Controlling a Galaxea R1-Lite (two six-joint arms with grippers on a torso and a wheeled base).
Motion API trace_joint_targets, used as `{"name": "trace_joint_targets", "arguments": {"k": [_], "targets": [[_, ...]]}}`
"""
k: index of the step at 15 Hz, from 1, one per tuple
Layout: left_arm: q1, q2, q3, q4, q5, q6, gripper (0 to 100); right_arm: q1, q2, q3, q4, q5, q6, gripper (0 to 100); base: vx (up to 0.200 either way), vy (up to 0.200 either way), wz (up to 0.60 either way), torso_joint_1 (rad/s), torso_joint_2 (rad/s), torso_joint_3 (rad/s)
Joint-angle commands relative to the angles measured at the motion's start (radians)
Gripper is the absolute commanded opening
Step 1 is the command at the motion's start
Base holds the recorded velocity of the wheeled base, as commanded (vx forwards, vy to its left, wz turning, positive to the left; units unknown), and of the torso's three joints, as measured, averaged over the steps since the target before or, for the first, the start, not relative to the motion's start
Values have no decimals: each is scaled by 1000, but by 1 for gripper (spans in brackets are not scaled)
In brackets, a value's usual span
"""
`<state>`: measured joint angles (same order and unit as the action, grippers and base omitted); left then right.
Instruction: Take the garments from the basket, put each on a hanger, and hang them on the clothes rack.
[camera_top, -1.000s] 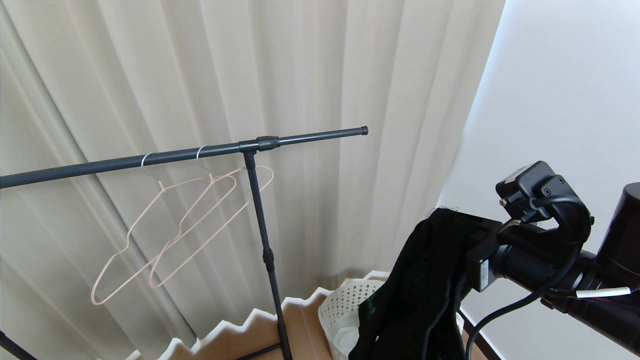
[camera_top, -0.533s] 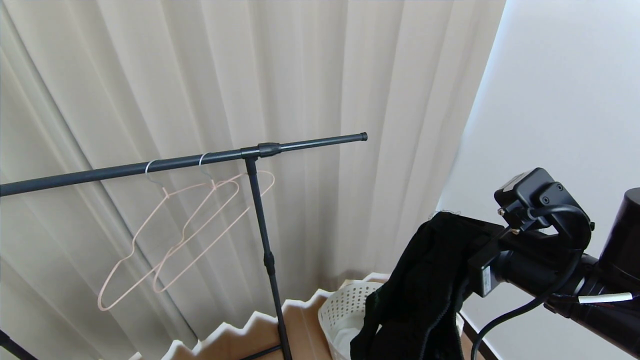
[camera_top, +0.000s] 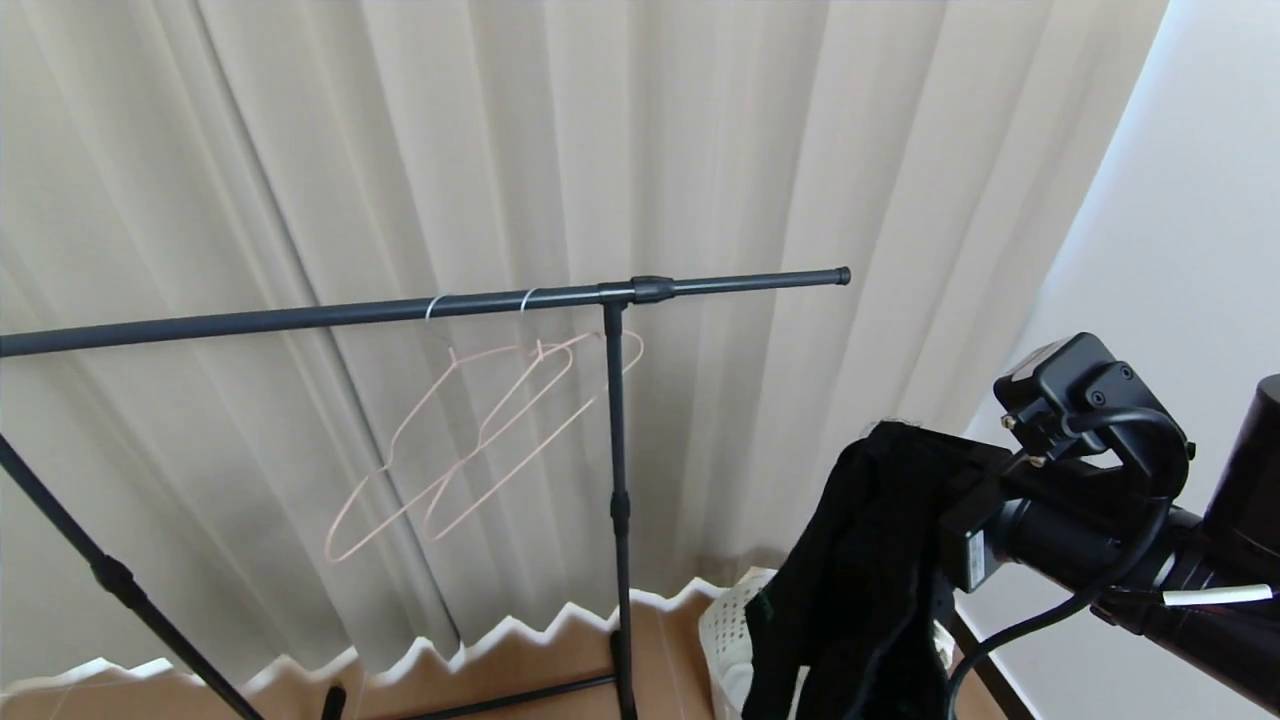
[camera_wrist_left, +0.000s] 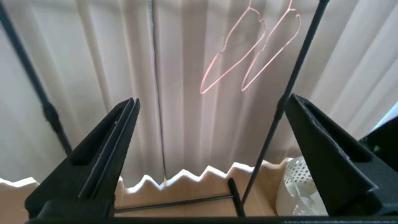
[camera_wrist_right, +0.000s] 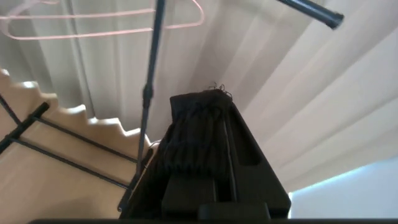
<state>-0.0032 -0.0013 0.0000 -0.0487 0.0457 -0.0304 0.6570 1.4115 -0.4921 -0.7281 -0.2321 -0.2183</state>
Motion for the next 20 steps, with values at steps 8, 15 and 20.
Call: {"name": "trace_joint_targets", "arguments": {"k": [8,15,20], "targets": [[0,1,0,0,2,-2,100,-10,-3,3,3,0,-6,0,-125,125,0,-1,2,4],[0,1,0,0,3,-3,100,-13,1,7,3,0,-32,0,-114,29,0,10,1,1],[0,1,0,0,2,1,100,-36,18,3,3,-3,-32,0,0,0,240,5,2,1]]}}
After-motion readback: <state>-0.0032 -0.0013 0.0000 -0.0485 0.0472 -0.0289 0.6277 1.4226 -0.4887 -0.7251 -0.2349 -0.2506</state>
